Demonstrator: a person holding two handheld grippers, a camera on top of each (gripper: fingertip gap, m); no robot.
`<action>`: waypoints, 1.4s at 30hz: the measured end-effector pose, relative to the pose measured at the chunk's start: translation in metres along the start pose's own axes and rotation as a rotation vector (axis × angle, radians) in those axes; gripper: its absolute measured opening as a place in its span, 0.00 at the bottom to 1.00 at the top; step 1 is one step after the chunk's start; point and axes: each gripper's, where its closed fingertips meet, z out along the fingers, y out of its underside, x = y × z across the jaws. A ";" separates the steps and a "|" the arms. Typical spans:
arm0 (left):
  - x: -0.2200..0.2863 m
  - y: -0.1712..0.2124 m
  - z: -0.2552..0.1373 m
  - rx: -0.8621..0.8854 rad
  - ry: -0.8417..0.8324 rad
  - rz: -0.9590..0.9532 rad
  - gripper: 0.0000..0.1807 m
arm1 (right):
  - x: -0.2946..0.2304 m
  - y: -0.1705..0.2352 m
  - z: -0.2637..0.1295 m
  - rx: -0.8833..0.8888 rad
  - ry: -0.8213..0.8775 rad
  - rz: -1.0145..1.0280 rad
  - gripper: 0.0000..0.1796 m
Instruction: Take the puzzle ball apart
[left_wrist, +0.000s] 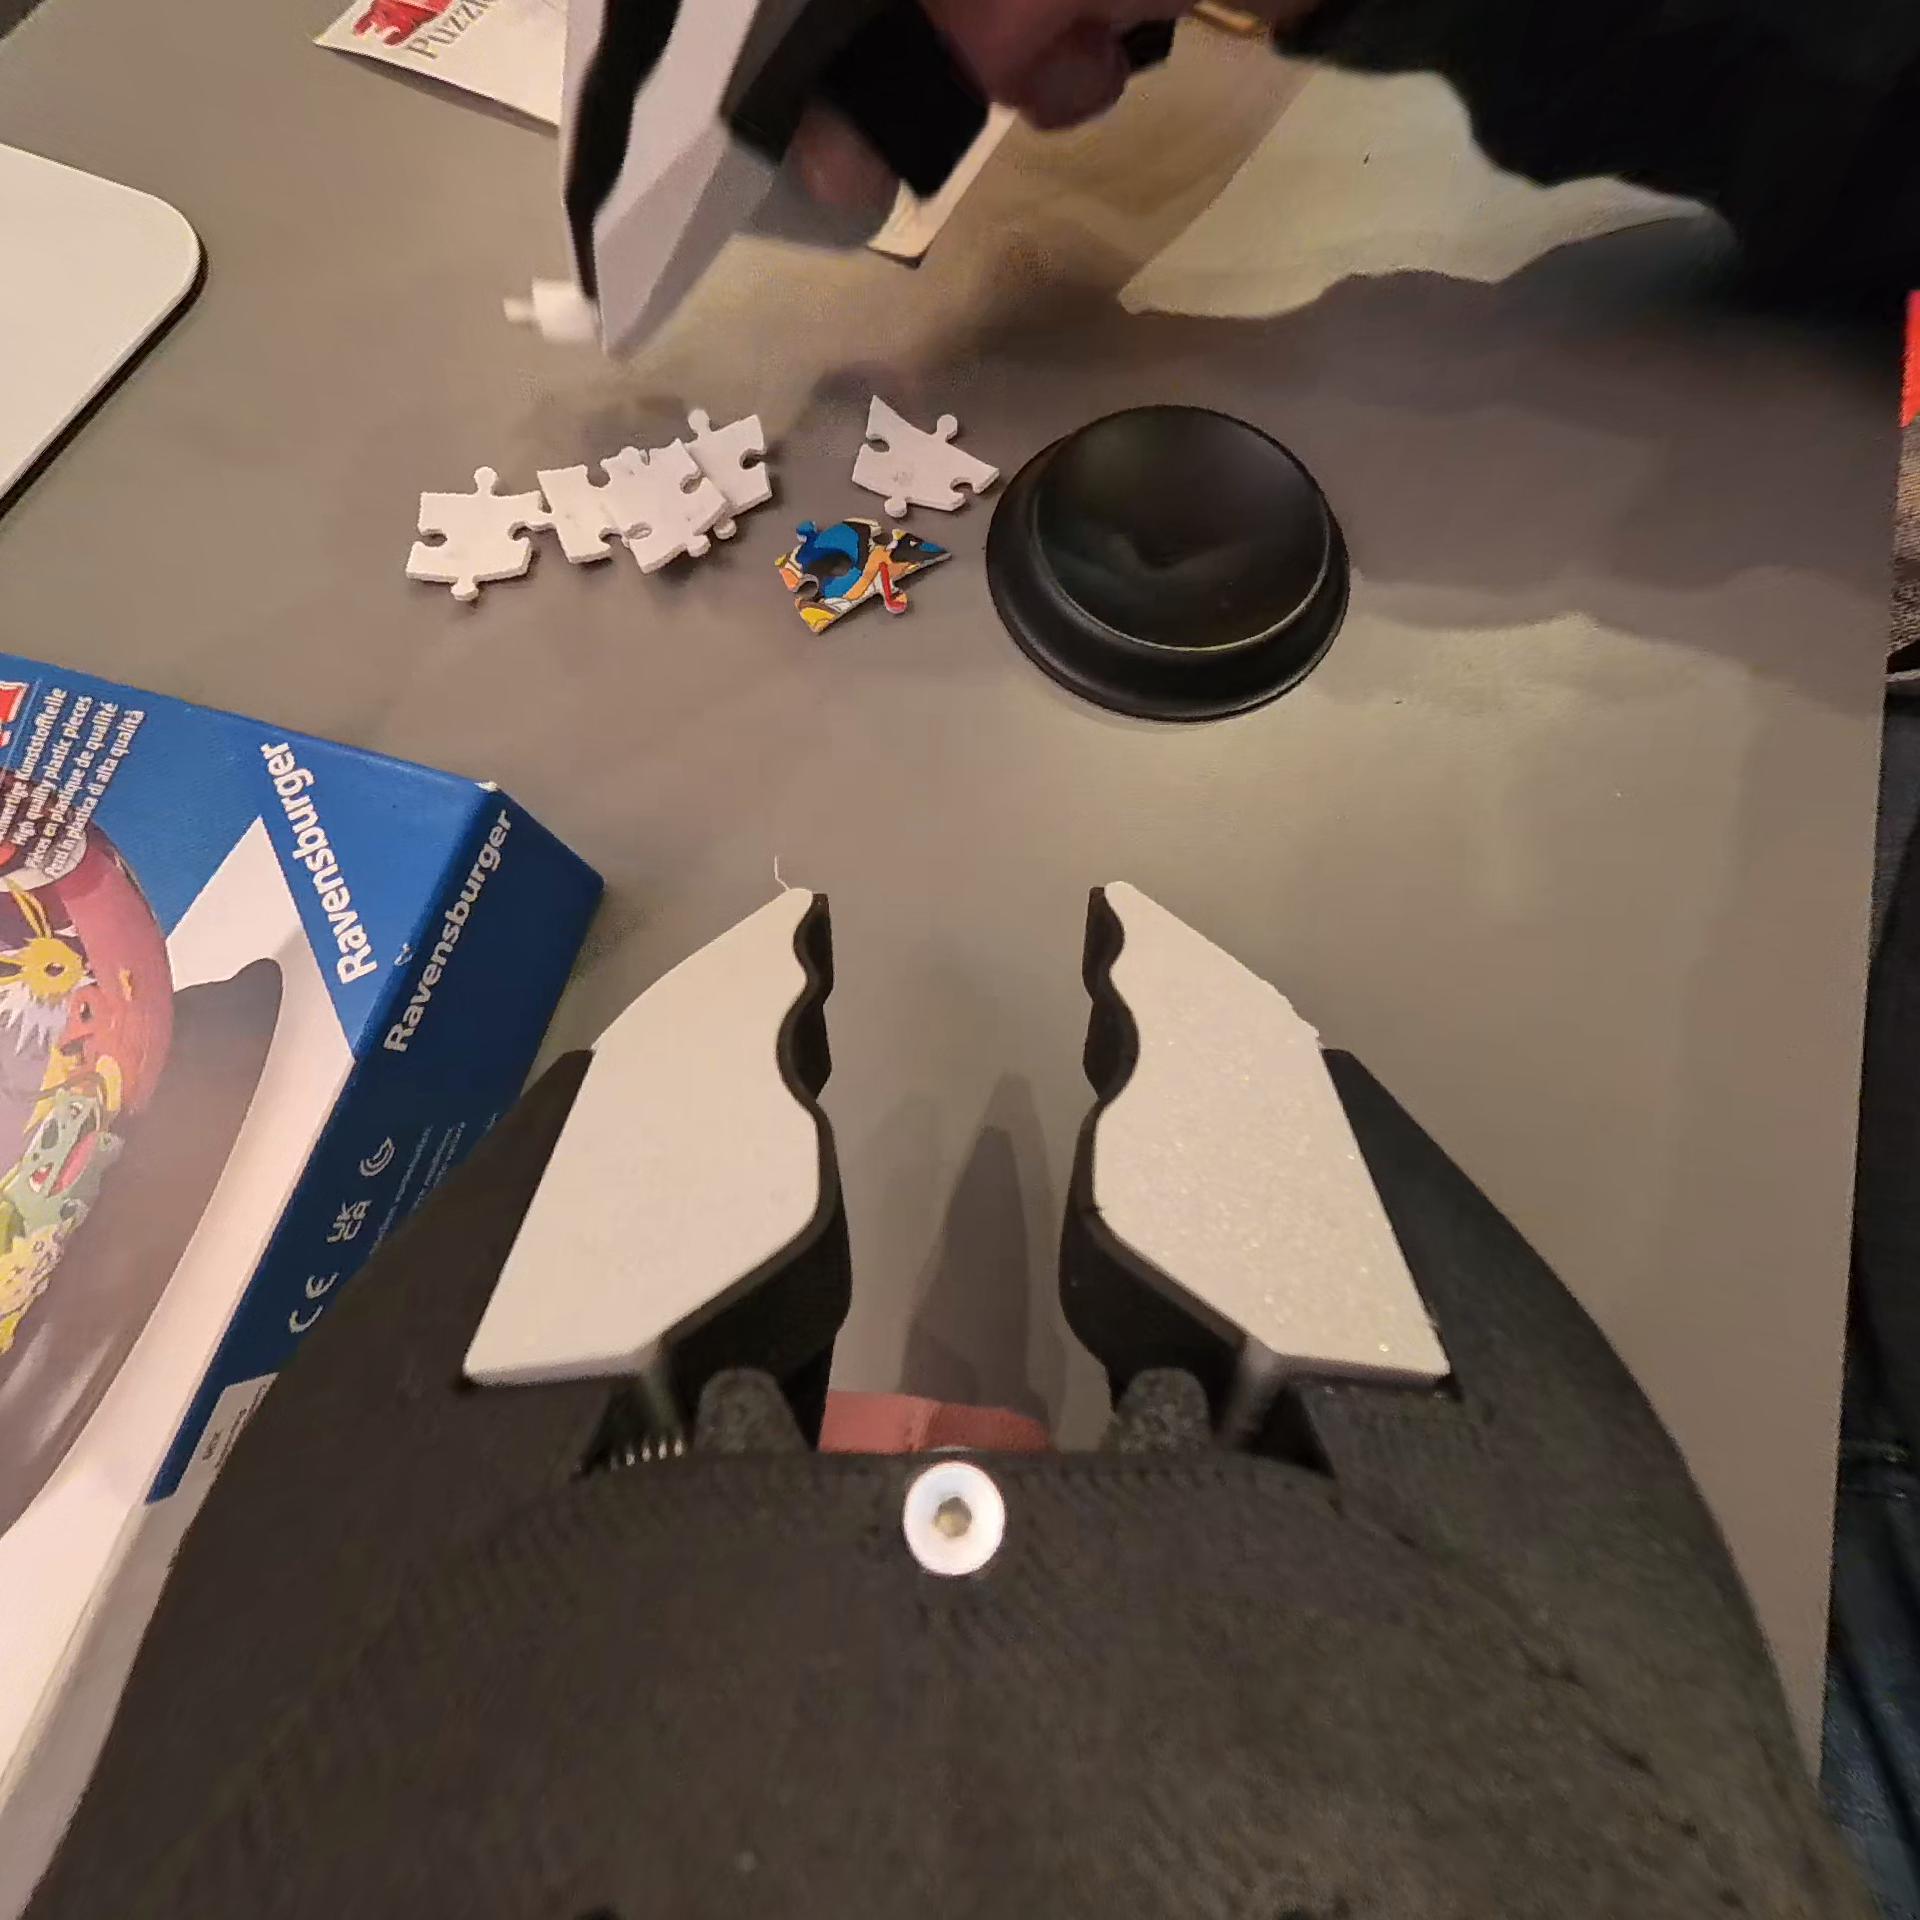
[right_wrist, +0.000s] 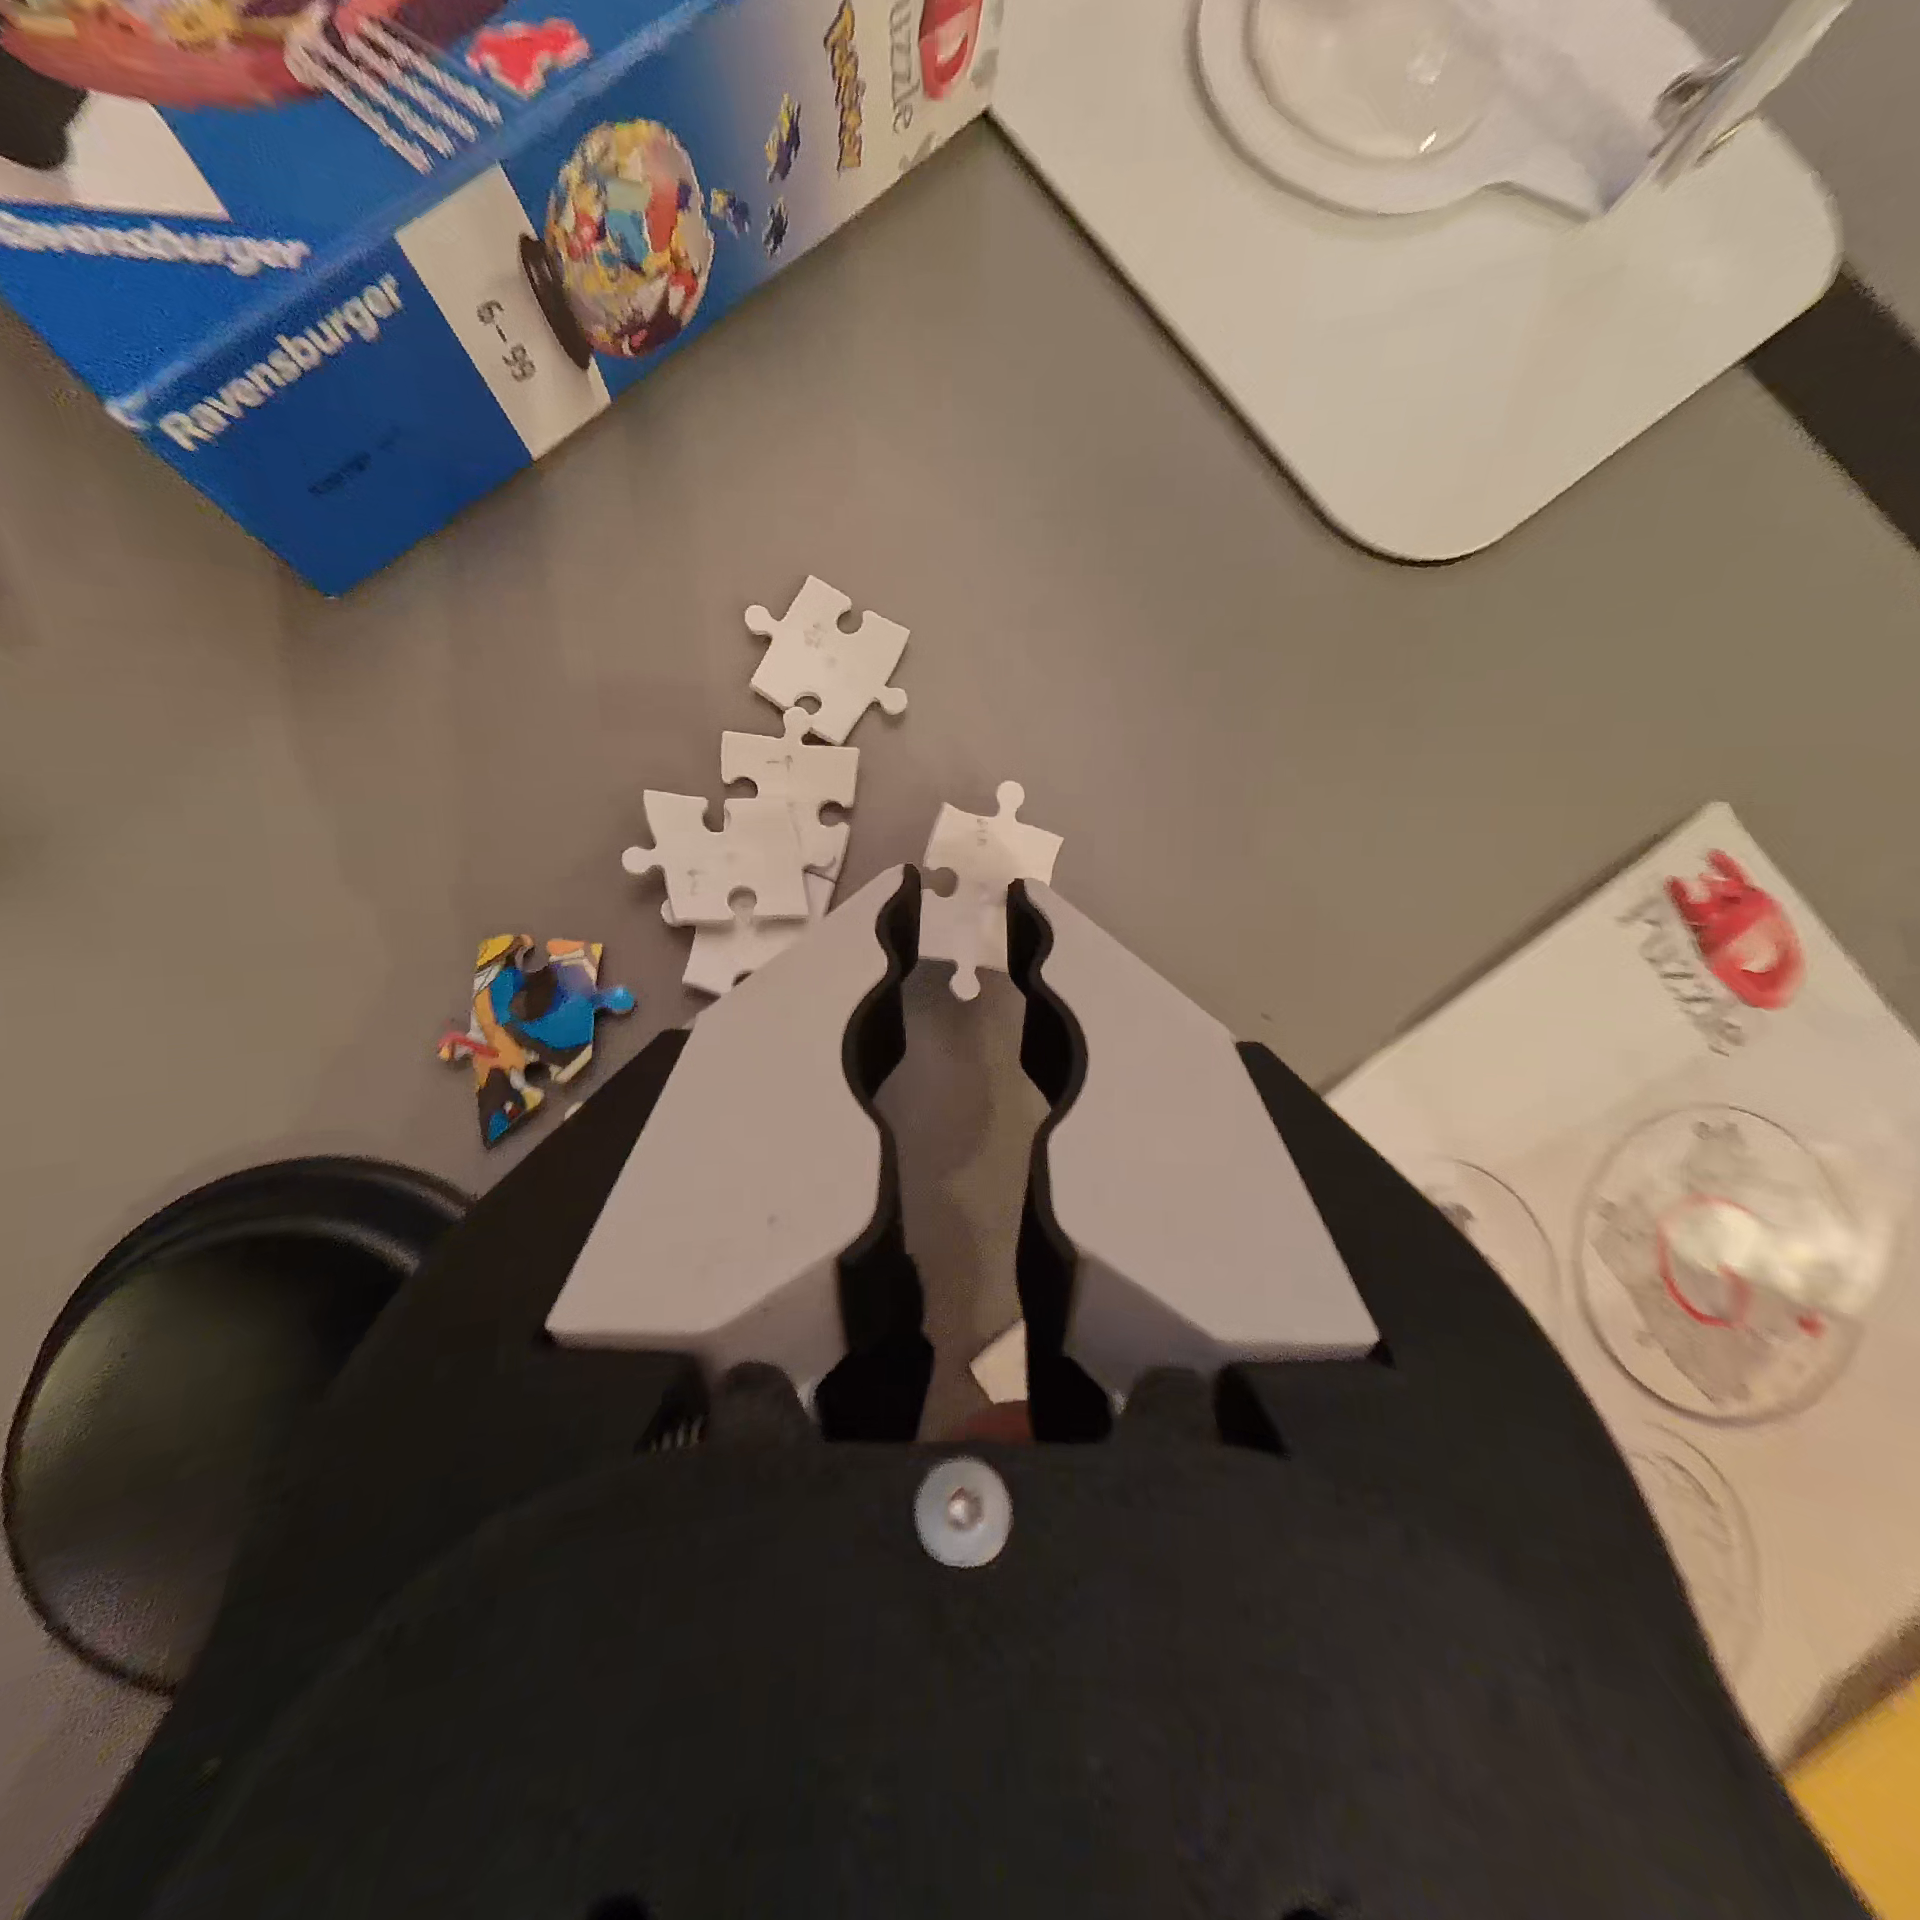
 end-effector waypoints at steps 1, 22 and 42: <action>0.000 0.000 0.000 0.001 0.001 0.000 0.26 | 0.005 -0.004 -0.013 0.024 0.024 -0.003 0.08; 0.003 -0.001 0.010 -0.024 0.008 -0.004 0.25 | 0.019 -0.011 -0.092 0.117 0.164 -0.038 0.20; 0.003 0.001 0.005 -0.012 0.006 -0.002 0.25 | -0.045 -0.019 -0.014 0.079 -0.134 -0.050 0.00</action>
